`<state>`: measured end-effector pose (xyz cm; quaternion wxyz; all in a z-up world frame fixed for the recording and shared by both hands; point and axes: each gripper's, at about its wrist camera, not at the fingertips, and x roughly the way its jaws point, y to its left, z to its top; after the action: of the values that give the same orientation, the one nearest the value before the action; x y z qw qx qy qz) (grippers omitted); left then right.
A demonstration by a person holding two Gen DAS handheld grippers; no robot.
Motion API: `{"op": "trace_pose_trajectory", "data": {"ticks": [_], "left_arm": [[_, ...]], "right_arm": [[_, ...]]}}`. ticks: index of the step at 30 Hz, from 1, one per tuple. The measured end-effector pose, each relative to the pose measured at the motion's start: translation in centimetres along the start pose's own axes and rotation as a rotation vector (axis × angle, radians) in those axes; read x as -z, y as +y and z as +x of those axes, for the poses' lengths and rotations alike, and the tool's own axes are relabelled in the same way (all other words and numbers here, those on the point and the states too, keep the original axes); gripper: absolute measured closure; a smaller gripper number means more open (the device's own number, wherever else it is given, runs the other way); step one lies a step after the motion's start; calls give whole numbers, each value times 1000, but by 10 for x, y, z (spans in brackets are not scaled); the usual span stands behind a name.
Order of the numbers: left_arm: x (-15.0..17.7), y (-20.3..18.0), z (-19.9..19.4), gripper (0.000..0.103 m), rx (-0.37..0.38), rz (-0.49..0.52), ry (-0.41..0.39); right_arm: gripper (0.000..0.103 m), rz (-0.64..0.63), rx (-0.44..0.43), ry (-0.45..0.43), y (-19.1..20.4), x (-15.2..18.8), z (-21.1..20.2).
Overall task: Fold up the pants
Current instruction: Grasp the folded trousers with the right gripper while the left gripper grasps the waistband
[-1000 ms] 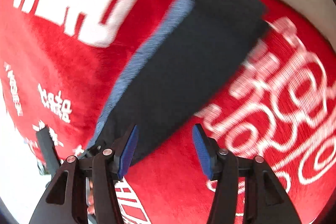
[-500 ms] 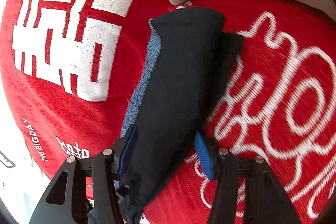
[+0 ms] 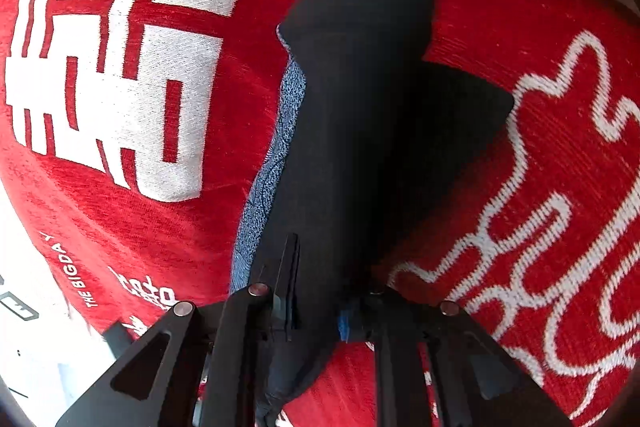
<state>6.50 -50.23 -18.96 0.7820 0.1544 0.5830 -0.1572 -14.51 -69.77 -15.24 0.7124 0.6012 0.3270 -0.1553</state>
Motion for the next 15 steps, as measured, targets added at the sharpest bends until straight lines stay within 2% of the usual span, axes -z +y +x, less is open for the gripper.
{"op": "trace_pose_trajectory", "data": {"ticks": [2, 6, 9, 11, 15], "left_arm": [[3, 0, 9, 42, 4, -22, -4], [23, -20, 4, 44, -89, 64, -133], [25, -25, 2, 44, -100, 61, -151], [28, -25, -5, 45, -89, 63, -141], [41, -12, -32, 45, -10, 25, -108]], "right_arm": [[88, -8, -6, 7, 3, 0, 1], [89, -54, -43, 8, 19, 0, -3], [89, -114, -54, 8, 42, 3, -10], [89, -166, -55, 10, 59, 7, -16], [89, -267, -47, 15, 94, 18, -24]]}}
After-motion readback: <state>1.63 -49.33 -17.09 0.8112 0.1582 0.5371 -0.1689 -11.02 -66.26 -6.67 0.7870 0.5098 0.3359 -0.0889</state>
